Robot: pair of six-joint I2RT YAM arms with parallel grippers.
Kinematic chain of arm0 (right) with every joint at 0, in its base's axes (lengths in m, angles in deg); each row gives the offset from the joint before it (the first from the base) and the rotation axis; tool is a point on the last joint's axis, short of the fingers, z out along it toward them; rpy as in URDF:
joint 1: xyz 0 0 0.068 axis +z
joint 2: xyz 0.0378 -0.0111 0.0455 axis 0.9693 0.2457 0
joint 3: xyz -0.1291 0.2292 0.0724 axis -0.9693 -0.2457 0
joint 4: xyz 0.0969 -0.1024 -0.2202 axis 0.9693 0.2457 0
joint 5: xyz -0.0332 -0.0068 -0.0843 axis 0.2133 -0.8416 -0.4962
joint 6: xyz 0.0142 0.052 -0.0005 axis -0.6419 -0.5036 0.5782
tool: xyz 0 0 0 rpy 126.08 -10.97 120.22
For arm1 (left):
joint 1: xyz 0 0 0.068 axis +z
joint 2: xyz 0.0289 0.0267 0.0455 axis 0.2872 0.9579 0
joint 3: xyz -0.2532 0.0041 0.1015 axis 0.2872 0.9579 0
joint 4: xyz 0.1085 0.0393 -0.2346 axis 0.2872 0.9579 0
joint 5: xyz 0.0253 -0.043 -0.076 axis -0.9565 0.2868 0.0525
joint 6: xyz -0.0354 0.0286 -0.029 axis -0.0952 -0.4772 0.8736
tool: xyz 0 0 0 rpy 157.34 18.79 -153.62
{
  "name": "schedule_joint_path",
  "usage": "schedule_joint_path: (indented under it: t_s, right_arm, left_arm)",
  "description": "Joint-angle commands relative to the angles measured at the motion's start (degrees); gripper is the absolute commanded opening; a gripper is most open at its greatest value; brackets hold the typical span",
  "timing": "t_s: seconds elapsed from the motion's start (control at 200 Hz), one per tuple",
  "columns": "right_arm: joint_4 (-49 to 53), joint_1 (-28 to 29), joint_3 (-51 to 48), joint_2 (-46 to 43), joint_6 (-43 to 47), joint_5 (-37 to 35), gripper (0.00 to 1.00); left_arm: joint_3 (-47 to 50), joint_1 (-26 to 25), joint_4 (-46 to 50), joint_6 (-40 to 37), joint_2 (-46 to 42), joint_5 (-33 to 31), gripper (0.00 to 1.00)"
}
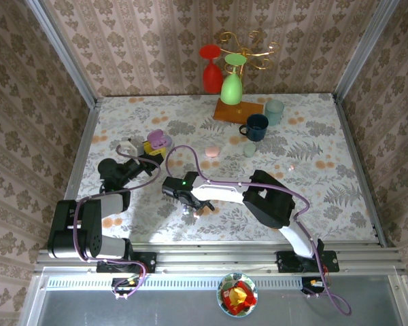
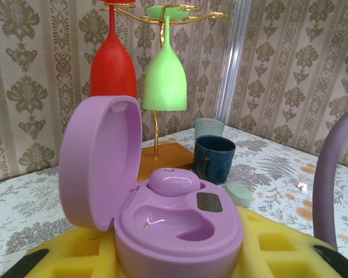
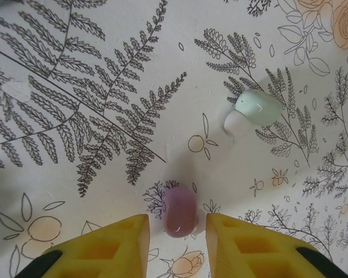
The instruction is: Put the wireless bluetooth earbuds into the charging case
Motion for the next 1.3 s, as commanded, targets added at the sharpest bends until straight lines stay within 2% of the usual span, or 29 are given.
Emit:
schedule_joint_path:
  t_s: [0.0, 0.5, 0.59, 0.79, 0.9, 1.065, 1.17, 1.295]
  right_arm:
    - [1.9, 0.4, 2.0, 1.8, 0.7, -3.2, 0.31]
    - [2.4, 0.3, 3.3, 3.8, 1.9, -3.8, 0.23]
    - [2.4, 0.2, 3.3, 3.9, 1.9, -3.9, 0.19]
    - [0.4, -0.2, 0.9, -0.5, 1.3, -3.2, 0.17]
    - [-5.7, -2.3, -4.9, -7.5, 0.1, 1.3, 0.17]
    - [-19.0, -7.0, -16.5, -22.5, -1.4, 12.5, 0.16]
    - [-28.7, -10.9, -23.6, -32.0, -2.5, 22.5, 0.17]
    - [-40.5, -17.8, -30.4, -40.6, -6.2, 38.6, 0.18]
  left_arm:
    - [0.4, 0.4, -1.7, 1.0, -1.6, 0.2, 0.29]
    - [0.4, 0.4, -1.7, 1.1, -1.8, 1.0, 0.29]
    - [0.5, 0.4, -1.7, 1.1, -1.9, 1.0, 0.29]
    - [0.6, 0.0, -1.7, 0.5, -1.9, 0.8, 0.29]
    - [0.7, -1.0, -1.7, -0.8, -1.8, 0.0, 0.29]
    - [0.5, -4.3, -1.8, -3.6, -1.4, -1.8, 0.29]
    - [0.1, -6.9, -1.8, -5.8, -0.5, -3.6, 0.29]
    - [-0.8, -10.4, -1.8, -8.3, 1.5, -4.2, 0.29]
